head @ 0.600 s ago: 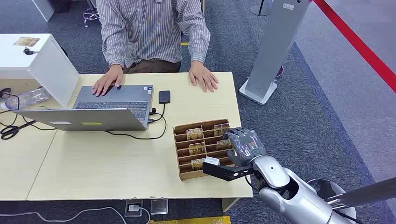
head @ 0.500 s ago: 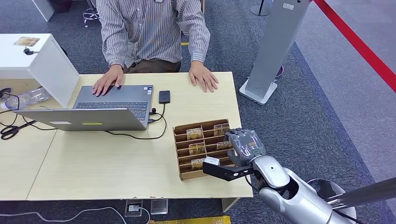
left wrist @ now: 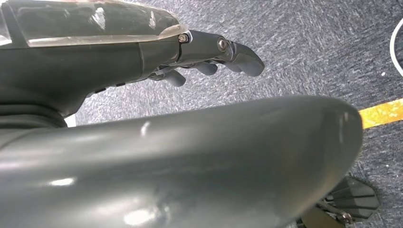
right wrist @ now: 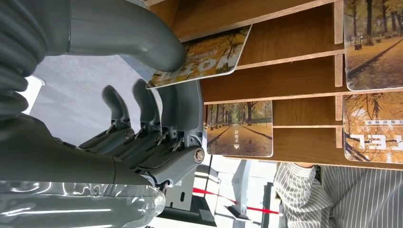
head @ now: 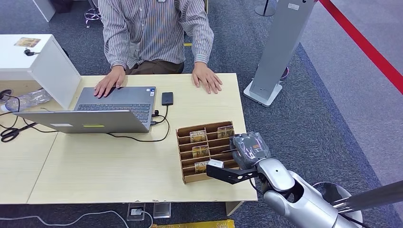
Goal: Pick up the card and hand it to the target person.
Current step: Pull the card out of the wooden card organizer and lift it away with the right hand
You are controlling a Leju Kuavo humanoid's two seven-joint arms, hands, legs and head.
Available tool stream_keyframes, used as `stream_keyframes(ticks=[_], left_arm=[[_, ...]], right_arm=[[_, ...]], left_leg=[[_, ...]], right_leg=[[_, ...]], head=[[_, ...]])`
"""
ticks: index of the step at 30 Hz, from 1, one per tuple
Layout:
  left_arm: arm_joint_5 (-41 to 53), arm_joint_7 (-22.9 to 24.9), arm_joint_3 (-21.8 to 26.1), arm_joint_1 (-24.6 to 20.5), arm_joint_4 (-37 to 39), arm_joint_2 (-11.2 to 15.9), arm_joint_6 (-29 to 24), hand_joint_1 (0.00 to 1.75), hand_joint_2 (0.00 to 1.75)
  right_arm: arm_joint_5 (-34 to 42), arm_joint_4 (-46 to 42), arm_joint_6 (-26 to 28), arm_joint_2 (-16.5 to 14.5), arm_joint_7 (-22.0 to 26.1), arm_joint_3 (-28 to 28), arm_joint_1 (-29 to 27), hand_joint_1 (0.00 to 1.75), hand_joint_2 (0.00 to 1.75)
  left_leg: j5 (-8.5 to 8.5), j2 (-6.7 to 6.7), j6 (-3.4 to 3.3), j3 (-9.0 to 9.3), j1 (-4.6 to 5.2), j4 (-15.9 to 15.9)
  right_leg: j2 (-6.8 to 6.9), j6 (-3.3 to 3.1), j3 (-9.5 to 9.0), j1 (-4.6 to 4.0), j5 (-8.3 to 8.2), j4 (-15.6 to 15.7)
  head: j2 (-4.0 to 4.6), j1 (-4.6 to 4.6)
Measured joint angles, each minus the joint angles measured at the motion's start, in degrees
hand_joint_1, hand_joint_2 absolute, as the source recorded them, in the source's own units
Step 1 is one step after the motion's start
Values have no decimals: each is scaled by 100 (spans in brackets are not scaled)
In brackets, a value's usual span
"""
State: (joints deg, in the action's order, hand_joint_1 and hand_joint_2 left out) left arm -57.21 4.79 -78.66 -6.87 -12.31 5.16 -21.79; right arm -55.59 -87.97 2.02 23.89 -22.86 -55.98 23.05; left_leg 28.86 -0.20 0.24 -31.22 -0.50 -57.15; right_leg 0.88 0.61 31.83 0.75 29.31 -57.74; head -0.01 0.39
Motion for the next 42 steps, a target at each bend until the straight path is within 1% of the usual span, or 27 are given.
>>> stream_keyframes(ticks=[3,5,9,14,21,23,26,31,37,42], left_arm=[[2,0,0,0,0,0,-7,0,0],[3,0,0,0,0,0,-14,0,0],[11,30,-2,0,0,0,19,0,175],[10,12,-20,0,0,0,151,0,175],[-1,24,-24,0,0,1,28,0,175],[-5,45,-24,0,0,3,20,0,175],[-14,62,-24,1,0,10,7,0,175],[-37,91,-24,5,0,22,-5,0,175],[-123,154,-24,11,0,49,-23,0,175],[-148,164,-24,14,1,59,-32,0,175]], right_arm=[[9,1,4,0,-3,0,0,171,175],[16,4,15,0,-4,0,2,171,175],[30,13,44,-1,-4,-2,6,164,175],[37,25,66,-2,-4,-7,9,164,175],[64,34,166,-2,-26,-5,8,164,175],[145,28,194,-2,-42,3,10,164,175],[467,-51,160,7,-117,48,37,164,175],[1046,-372,-189,86,-403,187,197,164,175],[1589,-1171,-818,361,-997,425,512,164,175],[1851,-1792,-1089,544,-1198,599,656,164,175]], left_leg=[[0,0,0,0,0,0],[0,0,0,0,0,0],[0,0,0,0,0,0],[0,0,0,0,0,0],[0,0,0,0,0,0],[0,0,0,0,0,0],[0,0,0,0,0,0],[0,-1,0,2,0,-1],[-1,-1,-1,3,1,-2],[0,-1,0,2,1,-2]], right_leg=[[0,0,0,0,0,0],[0,0,0,0,0,0],[0,0,0,0,0,0],[0,0,0,0,0,0],[0,0,0,0,0,0],[0,0,0,0,0,0],[0,0,0,0,0,0],[-1,0,0,0,-1,0],[-1,2,0,1,-2,0],[-1,2,1,1,-2,0]], head=[[1,2],[1,3],[1,2],[0,-1],[0,3],[0,2],[0,2],[1,2],[1,1],[0,8]])
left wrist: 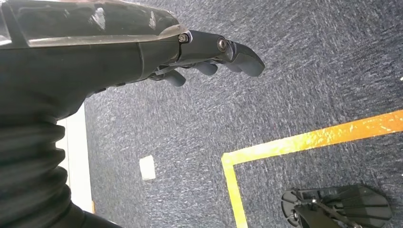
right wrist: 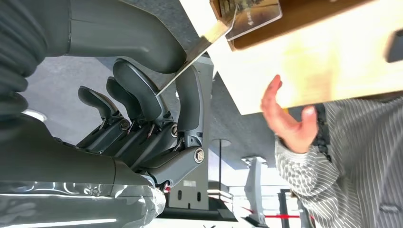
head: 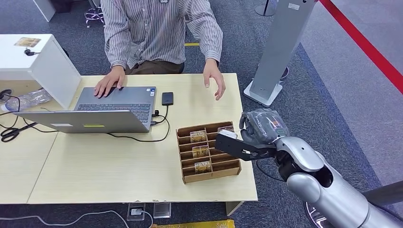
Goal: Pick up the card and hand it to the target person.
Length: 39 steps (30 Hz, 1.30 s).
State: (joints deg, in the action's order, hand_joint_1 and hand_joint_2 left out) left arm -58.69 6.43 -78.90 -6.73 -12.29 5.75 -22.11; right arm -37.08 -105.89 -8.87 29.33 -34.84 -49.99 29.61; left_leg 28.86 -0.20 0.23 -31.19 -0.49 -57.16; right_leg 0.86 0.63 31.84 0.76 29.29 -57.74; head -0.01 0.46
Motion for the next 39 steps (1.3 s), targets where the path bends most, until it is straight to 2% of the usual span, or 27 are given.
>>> stream_keyframes(ticks=[5,9,12,16,18,24,30,34,36,39], left_arm=[[-1,-2,0,2,-1,2,1,0,175],[45,-24,0,-2,-1,-1,12,0,175],[82,-61,0,-10,-1,-11,18,0,175],[137,-109,-1,-20,-1,-45,15,0,175],[148,-119,-2,-23,-1,-60,10,0,175],[157,-127,-10,-28,-1,-85,-3,0,175],[157,-111,-15,-28,-1,-94,-9,0,175],[155,-103,-15,-28,-1,-99,25,0,175],[150,-104,-15,-28,-1,-101,113,0,175],[144,-157,-15,-27,-1,-101,294,0,44]], right_arm=[[157,-491,-182,73,24,123,88,164,175],[38,-542,-96,9,496,121,96,164,175],[-219,-385,480,-148,1102,110,84,164,175],[-414,93,1832,-431,2027,123,26,164,175],[-449,351,2340,-561,2308,135,-1,164,175],[-464,1095,3181,-917,2645,153,-70,164,175],[-449,1654,3383,-1156,2692,152,-104,164,175],[-449,1905,3387,-1252,2669,152,-122,0,175],[-449,1999,3384,-1292,2649,151,-137,0,175],[-449,2100,3384,-1338,2628,151,-154,0,175]], left_leg=[[0,0,0,0,-1,1],[0,0,0,-2,-1,1],[0,0,0,-2,-1,1],[0,1,0,-4,-1,1],[0,1,0,-4,-1,1],[0,1,0,-4,-1,1],[0,1,0,-3,-1,1],[0,1,0,-3,-1,1],[0,1,0,-3,-1,1],[0,1,0,-3,-1,1]], right_leg=[[0,0,-1,-1,0,0],[0,0,-2,-1,0,0],[1,0,-3,-1,0,-1],[2,0,-2,-1,0,-1],[1,0,-2,-1,0,-1],[2,0,-1,-1,0,-1],[1,0,-1,-1,0,-1],[1,0,-1,-1,0,-1],[1,0,-1,-1,0,-1],[1,0,0,-1,0,-1]], head=[[1,-7],[1,-8],[0,-8],[0,-6],[1,-4],[0,-3],[0,-7],[-1,-4],[0,-5],[1,-7]])
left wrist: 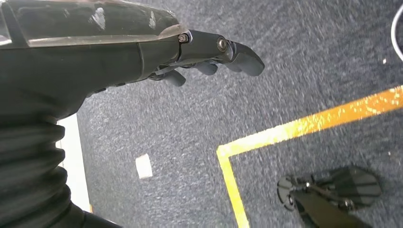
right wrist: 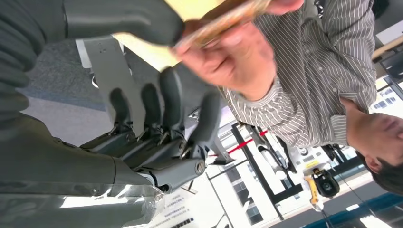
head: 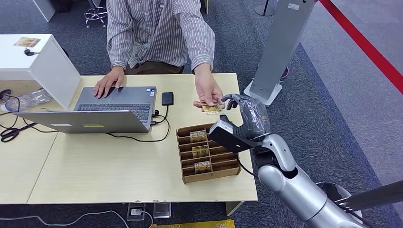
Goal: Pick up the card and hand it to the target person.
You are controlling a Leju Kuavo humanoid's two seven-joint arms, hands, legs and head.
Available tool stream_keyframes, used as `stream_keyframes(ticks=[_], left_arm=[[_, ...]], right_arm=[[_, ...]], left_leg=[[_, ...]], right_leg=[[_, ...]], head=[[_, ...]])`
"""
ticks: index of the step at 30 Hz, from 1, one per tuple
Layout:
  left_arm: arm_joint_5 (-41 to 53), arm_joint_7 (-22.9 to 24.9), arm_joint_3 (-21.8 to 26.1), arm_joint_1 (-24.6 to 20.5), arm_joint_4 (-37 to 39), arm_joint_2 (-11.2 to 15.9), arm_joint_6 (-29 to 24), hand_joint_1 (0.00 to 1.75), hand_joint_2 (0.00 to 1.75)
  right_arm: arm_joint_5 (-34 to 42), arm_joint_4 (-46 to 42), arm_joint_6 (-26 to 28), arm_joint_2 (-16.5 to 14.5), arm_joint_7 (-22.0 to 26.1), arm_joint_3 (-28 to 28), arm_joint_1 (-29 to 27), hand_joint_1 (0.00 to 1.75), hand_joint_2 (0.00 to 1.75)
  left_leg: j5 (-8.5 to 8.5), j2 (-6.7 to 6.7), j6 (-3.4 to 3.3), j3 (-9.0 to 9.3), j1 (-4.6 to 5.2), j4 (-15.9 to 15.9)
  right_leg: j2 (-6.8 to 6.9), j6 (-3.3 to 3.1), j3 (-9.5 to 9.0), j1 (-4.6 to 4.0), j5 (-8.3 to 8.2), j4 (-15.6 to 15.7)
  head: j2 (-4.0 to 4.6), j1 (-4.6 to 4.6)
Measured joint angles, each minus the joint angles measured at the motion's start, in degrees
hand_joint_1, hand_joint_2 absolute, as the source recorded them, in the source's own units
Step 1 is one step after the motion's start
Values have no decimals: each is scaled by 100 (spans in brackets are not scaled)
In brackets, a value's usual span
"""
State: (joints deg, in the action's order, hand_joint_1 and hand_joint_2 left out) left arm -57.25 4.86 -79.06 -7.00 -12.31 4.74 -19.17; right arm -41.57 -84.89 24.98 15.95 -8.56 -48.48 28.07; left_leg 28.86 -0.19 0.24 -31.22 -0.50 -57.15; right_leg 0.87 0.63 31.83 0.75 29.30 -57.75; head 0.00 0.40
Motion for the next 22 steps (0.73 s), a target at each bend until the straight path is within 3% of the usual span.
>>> stream_keyframes(ticks=[1,13,22], left_arm=[[-4,-37,0,0,0,0,40,0,0],[-109,-9,0,3,0,0,-170,0,0],[-201,103,2,18,0,0,-260,0,0]], right_arm=[[0,26,2,-9,-9,0,-2,0,175],[486,102,194,-64,-9,32,-215,0,175],[2948,-389,37,11,526,331,-1059,0,175]], left_leg=[[0,0,0,0,0,0],[0,0,0,3,0,0],[1,-1,0,3,0,0]], right_leg=[[0,0,0,0,0,0],[-1,0,1,0,0,0],[-1,0,2,0,1,2]], head=[[0,-1],[0,-3],[0,0]])
